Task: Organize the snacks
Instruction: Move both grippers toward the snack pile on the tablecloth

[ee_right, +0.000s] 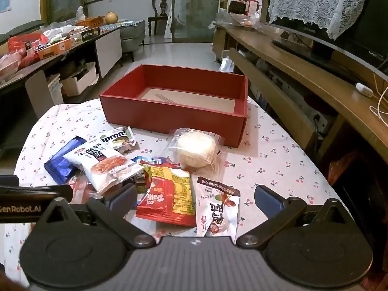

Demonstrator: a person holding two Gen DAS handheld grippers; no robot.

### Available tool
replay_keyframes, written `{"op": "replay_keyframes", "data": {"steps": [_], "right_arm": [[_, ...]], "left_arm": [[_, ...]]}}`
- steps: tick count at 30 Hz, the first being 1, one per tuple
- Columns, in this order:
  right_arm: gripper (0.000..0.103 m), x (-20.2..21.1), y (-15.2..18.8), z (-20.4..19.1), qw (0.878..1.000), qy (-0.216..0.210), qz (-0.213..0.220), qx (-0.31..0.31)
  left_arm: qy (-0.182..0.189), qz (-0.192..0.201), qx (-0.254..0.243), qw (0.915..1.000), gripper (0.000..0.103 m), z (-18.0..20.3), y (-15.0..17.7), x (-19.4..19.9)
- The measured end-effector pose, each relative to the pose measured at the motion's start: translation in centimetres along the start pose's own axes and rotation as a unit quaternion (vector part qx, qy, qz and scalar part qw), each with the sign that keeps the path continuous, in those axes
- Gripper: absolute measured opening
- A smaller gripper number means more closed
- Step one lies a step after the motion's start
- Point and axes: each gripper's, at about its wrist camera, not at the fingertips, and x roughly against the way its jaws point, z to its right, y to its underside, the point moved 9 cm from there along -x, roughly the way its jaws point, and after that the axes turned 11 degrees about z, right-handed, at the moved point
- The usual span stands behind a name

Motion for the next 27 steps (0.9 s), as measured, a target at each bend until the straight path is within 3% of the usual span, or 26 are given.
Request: {"op": "replay_keyframes", "data": {"steps": [21,27], "right_arm": [[0.103,-0.1,-0.2,-0.3,1.0,-0.008,-0.007,0.007],[0.103,-0.1,-0.1,-0.4,1.0,-0.012,-0.008,0.005]], "left_arm": [[-0.012,-0.032,0.03,0.999,0.103,-1.8,0.8,-1.1],[-0.014,-0.058,0.041,0.9974,0.103,-2.3,1.3,-2.5]]}}
